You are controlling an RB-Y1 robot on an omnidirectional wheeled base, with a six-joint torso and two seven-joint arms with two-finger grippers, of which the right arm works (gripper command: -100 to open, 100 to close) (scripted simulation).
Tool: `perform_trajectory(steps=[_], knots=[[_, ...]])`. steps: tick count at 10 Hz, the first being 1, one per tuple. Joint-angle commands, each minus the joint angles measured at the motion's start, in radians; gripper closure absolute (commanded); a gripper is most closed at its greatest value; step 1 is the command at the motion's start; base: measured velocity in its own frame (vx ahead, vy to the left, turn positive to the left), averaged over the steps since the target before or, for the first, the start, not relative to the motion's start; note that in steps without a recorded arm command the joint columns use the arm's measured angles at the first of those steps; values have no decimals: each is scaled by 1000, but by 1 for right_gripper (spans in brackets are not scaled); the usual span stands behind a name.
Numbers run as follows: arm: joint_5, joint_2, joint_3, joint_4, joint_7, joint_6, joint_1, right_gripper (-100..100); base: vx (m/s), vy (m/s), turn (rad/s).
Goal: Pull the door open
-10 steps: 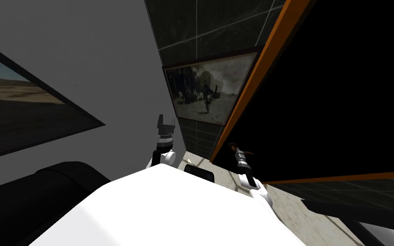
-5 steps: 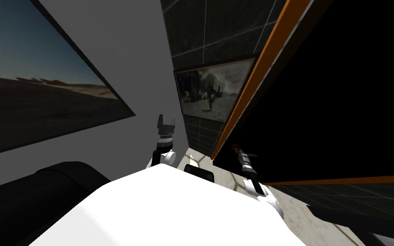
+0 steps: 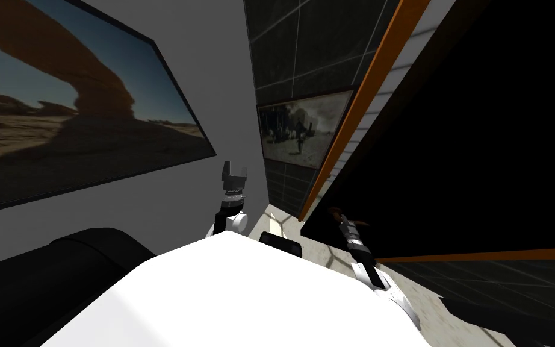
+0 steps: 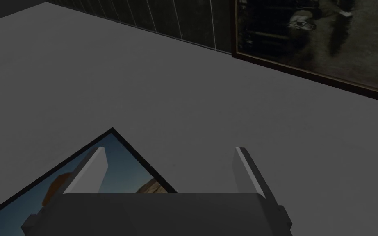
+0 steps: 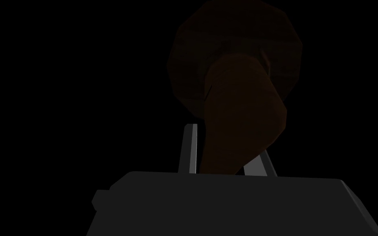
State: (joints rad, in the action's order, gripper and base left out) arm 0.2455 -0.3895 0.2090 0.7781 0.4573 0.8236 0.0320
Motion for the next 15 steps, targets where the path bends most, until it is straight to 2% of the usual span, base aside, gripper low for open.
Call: perform_trajectory(steps=[1,2,3,8,10,11,12,13,15], knots=[[0,0,0,0,0,0,0,100,-64,-25,17],[9,-13,-3,-4,21,34,21,100,-135,-86,153],[12,-17,-4,-5,25,42,26,100,-202,-77,176],[39,-57,-11,-11,78,141,83,100,-202,-71,136],[47,-68,-13,-13,93,169,99,100,-178,-73,118],[45,-64,-13,-12,89,154,95,100,-70,-33,15],[52,-71,-10,-26,99,185,106,100,-155,-50,201],[53,-73,-9,-29,100,191,108,100,-218,-95,209],[59,-82,-5,-41,108,221,118,100,-193,-92,175]])
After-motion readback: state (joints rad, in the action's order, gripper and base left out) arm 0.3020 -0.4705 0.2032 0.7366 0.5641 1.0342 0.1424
